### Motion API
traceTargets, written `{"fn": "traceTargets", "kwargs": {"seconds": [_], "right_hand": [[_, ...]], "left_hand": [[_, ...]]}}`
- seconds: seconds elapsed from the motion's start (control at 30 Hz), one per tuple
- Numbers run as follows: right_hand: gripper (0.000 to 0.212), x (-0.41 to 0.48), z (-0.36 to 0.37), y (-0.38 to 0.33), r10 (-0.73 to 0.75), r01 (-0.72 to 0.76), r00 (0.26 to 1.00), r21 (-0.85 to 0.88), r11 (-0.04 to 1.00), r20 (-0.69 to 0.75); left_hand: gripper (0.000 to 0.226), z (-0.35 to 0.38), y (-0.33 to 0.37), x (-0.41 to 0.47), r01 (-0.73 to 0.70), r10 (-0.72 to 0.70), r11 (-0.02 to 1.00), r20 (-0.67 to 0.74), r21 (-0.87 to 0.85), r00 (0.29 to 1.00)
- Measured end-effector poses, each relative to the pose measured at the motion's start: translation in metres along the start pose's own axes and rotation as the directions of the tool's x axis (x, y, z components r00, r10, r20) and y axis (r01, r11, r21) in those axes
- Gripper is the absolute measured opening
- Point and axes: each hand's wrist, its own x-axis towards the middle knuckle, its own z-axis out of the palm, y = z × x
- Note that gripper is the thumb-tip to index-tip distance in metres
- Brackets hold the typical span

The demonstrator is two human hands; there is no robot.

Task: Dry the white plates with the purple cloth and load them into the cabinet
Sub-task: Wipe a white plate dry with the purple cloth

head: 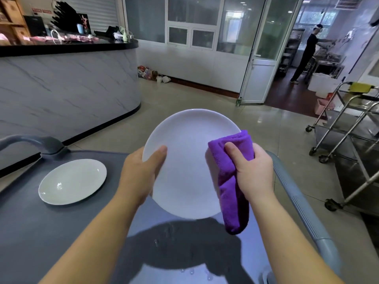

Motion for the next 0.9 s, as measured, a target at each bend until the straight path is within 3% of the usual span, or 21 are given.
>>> {"fn": "traceTargets", "kwargs": {"seconds": [0.2,0.27,0.37,0.47,0.57,0.67,0.73,0.8,0.9], "right_hand": [[0.031,-0.036,0.027,0.026,0.256,-0.223,0.951,0.190,0.956,-0.173],[0.038,-0.043,0.029,0.034,0.277,-0.263,0.954,0.123,0.957,-0.112],[0.049,-0.038,0.017,0.038,0.230,-0.220,0.972,-0.150,0.964,0.051],[0.043,-0.030,0.004,0.035,0.257,-0.202,0.958,-0.335,0.920,0.129],[0.035,-0.019,-0.005,0.027,0.303,-0.245,0.946,-0.361,0.900,0.114],[0.013,-0.004,-0.007,0.014,0.322,-0.305,0.947,-0.282,0.909,0.014],[0.012,0.000,-0.002,0.004,0.228,-0.228,0.973,-0.292,0.929,-0.035],[0.019,-0.002,0.010,-0.002,0.048,-0.054,0.999,-0.348,0.936,-0.025],[0.021,-0.010,0.036,0.003,-0.260,0.286,0.958,-0.449,0.847,0.120]], "left_hand": [[0.017,0.022,-0.004,-0.012,-0.058,0.023,0.992,-0.282,-0.114,0.959],[0.016,0.023,-0.006,-0.016,-0.056,0.018,0.992,-0.302,-0.116,0.953],[0.013,0.017,-0.011,-0.019,-0.015,-0.027,0.992,-0.336,-0.121,0.942],[0.010,0.009,-0.015,-0.020,-0.017,-0.014,0.997,-0.376,-0.079,0.926],[0.011,0.003,-0.014,-0.020,-0.031,0.048,0.998,-0.389,0.048,0.920],[0.012,0.000,-0.013,-0.022,-0.039,0.085,0.990,-0.355,0.135,0.931],[0.017,0.001,-0.013,-0.024,-0.034,0.082,0.987,-0.313,0.155,0.946],[0.018,0.002,-0.014,-0.026,-0.019,0.061,0.987,-0.257,0.161,0.964],[0.022,0.007,-0.014,-0.029,-0.029,0.055,0.986,-0.150,0.166,0.987]]}}
